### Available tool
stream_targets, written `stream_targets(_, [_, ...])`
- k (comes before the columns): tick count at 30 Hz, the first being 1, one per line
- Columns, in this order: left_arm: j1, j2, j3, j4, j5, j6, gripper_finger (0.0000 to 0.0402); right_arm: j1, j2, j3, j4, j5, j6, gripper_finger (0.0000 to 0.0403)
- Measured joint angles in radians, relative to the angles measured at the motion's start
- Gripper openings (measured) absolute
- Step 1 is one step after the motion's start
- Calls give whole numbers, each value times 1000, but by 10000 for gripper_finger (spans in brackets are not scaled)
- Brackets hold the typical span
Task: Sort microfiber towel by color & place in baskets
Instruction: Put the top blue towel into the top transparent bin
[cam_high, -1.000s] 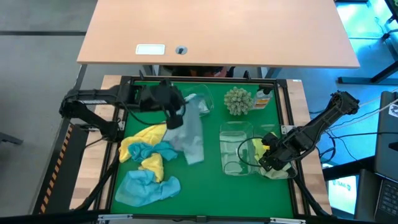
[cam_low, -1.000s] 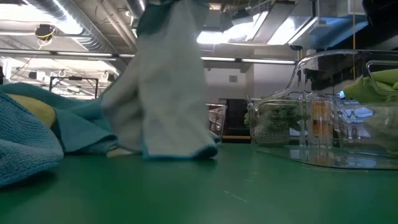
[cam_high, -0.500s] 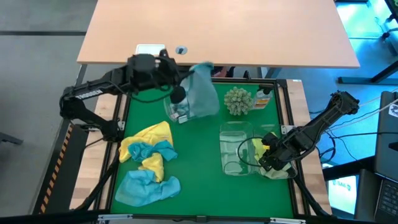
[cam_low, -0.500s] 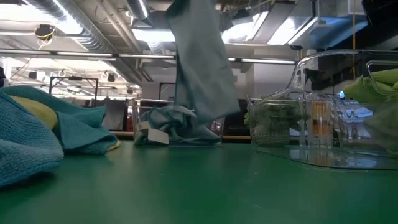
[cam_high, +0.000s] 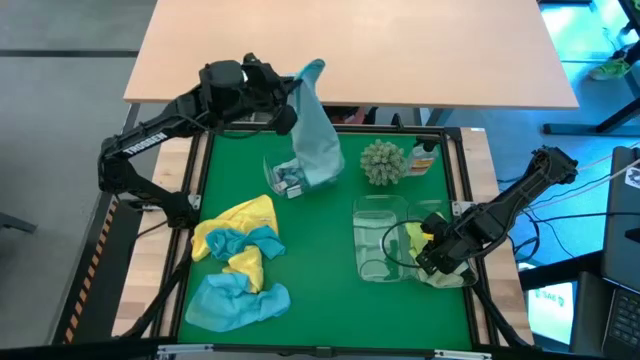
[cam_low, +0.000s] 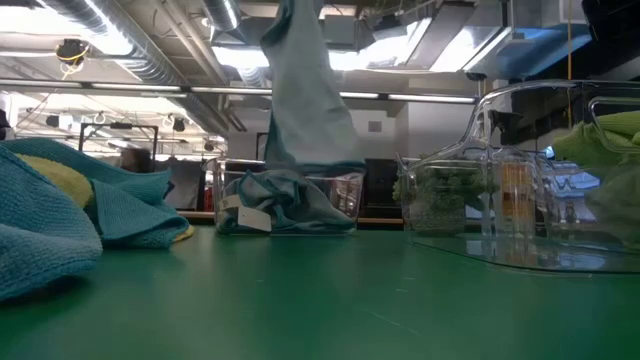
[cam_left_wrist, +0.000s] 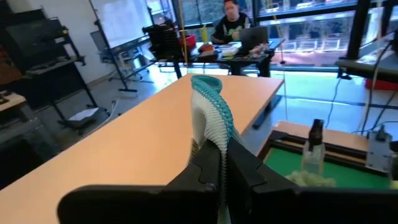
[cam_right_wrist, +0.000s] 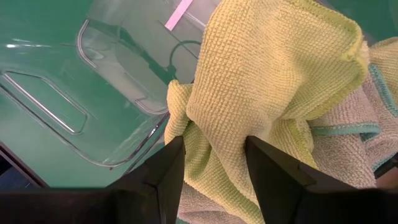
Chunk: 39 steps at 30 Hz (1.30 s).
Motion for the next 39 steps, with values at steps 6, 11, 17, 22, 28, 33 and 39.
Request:
stream_targets(6, [30, 0, 0, -2, 1, 9, 0, 0, 0, 0, 0, 0, 0, 170])
stream_targets(11, [37, 0, 0, -56, 0, 16, 0, 0, 0, 0, 0, 0, 0, 170])
stream_targets(17, [16, 5, 0, -283, 39, -13, 0, 0, 0, 0, 0, 0, 0, 170])
stream_targets(22, [-23, 32, -2, -396, 124, -69, 0, 0, 0, 0, 0, 0, 0, 170])
stream_targets(28, [-89, 85, -30, -411, 132, -89, 0, 0, 0, 0, 0, 1, 0, 170])
stream_targets(33, [-112, 131, -101, -402, 130, -89, 0, 0, 0, 0, 0, 1, 0, 170])
stream_targets(39, [-95, 154, -241, -364, 125, -90, 0, 0, 0, 0, 2, 7, 0, 170])
